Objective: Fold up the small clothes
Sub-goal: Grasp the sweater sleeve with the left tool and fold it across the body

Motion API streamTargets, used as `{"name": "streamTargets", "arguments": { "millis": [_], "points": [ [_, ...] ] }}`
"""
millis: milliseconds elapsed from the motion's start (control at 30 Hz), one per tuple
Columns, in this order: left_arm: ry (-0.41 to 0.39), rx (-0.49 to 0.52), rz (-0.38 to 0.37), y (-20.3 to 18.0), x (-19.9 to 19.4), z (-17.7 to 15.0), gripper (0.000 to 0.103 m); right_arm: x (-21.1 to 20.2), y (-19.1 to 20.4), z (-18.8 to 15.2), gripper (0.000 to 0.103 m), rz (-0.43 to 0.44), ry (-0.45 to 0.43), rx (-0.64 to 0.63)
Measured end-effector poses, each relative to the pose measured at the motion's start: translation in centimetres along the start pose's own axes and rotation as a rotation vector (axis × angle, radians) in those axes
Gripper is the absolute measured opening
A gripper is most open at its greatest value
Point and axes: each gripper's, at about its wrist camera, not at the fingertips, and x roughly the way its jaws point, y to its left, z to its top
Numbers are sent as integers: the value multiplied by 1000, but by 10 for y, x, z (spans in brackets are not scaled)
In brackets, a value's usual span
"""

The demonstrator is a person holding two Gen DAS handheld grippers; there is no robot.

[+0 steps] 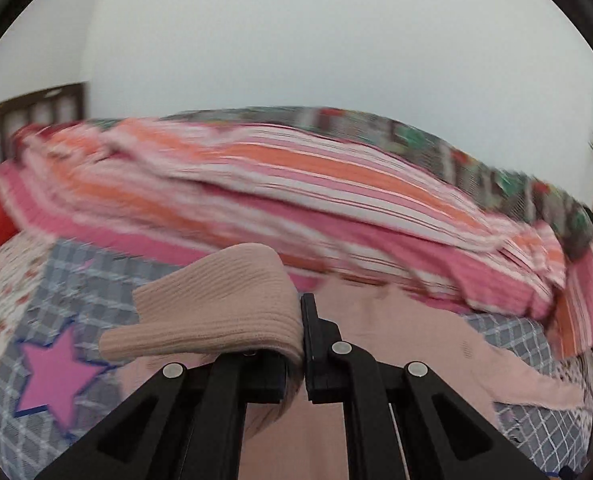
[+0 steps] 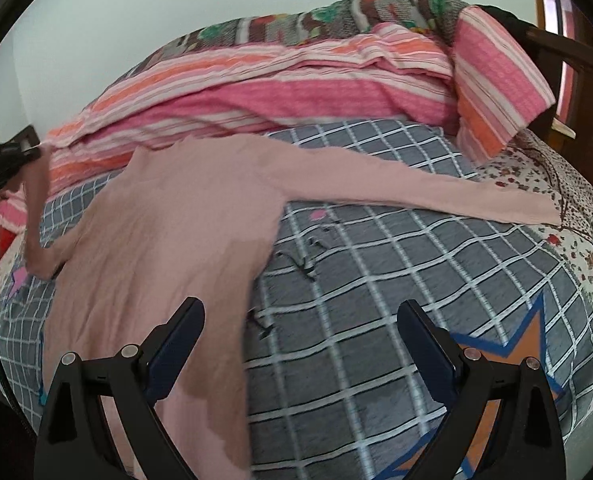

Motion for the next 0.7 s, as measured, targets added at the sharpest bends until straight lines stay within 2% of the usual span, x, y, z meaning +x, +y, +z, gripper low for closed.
{"name": "streamTargets", "arguments": {
  "millis": [200,333,433,467,533,600,667,700],
  "points": [
    [57,156,-99,-114,44,-23,7,8,-19,6,96,-28,4,17],
    [116,200,-123,-156,72,-50,7,19,-28,7,96,-48,24,22],
    [192,150,-178,-163,90,-66,7,27,-32,8,96,-57,37,27],
    [220,130,-204,-166,94,-71,11,30,-33,8,96,-57,42,30],
    [260,127,-234,-167,100,-74,30,36,-32,9,96,-53,51,28],
    [255,107,-250,-159,96,-74,67,39,-29,11,96,-50,52,19],
    [196,65,-258,-141,85,-68,77,44,-24,14,96,-40,50,10],
    [177,51,-257,-134,82,-65,77,46,-22,16,96,-34,49,7]
  ]
}}
